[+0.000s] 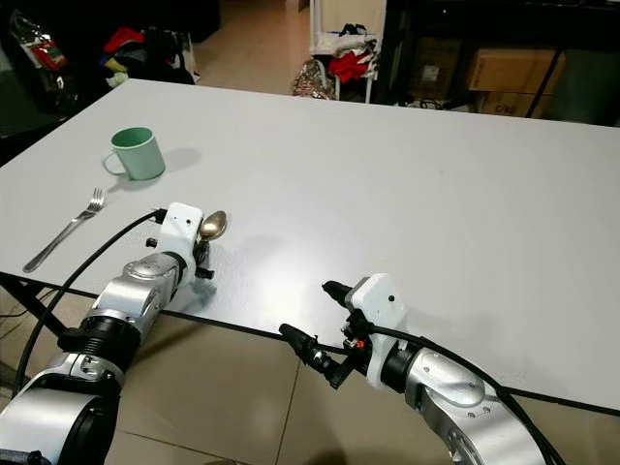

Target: Setting the table

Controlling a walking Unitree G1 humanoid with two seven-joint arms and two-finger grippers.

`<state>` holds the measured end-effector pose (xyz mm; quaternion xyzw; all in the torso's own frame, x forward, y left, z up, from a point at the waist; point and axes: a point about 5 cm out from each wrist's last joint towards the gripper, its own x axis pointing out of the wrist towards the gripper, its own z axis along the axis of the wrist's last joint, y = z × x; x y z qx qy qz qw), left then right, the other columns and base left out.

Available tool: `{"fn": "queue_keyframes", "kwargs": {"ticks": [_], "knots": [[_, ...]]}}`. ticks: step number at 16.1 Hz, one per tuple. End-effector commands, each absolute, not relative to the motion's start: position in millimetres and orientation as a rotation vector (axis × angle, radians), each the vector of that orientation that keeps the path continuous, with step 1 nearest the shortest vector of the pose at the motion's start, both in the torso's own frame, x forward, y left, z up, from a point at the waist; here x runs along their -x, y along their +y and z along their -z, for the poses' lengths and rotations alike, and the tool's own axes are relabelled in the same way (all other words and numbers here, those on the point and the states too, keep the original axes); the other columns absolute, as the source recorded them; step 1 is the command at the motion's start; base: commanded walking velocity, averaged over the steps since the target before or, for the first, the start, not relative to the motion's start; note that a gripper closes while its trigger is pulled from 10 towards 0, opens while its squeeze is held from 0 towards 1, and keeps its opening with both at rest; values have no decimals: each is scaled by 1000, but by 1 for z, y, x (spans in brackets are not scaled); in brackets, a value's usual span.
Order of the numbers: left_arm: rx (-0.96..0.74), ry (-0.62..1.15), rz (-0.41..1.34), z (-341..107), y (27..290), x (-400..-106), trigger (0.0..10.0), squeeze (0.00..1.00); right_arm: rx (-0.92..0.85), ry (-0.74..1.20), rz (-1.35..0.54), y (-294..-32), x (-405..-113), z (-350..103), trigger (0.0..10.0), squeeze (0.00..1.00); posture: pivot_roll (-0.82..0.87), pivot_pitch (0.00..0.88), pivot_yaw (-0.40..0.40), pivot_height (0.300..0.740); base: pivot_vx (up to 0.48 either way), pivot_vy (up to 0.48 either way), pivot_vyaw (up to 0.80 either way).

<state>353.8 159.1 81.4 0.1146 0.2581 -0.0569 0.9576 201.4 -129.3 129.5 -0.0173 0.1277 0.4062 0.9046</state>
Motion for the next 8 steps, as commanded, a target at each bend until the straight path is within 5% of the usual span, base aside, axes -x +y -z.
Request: {"fn": "queue_keyframes", "kwargs": {"ticks": [1, 2, 3, 4, 6, 8], "knots": [[-236, 520, 136, -82, 158, -354, 10000, 1000, 34, 247, -828, -129, -203, -133, 10000, 0, -30, 0, 59, 740, 0, 0, 0], [-250, 492, 136, -86, 158, -355, 10000, 1000, 30, 236, -814, -130, -203, -134, 10000, 0, -30, 0, 59, 740, 0, 0, 0], [-257, 412, 132, -102, 162, -359, 10000, 169, 17, 211, -744, -134, -204, -137, 10000, 0, -32, 0, 59, 740, 0, 0, 0], [-258, 379, 133, -111, 165, -360, 10000, 0, 10, 197, -700, -136, -205, -138, 10000, 0, -36, 0, 60, 740, 0, 0, 0], [-287, 153, 146, -162, 174, -353, 10000, 0, 35, 63, -350, -155, -213, -148, 10000, 0, -44, 0, 67, 740, 0, 0, 338], [-297, 54, 166, -173, 173, -339, 10000, 0, 24, 41, -205, -163, -211, -147, 10000, 0, -58, 0, 85, 740, 0, 0, 800]]}}
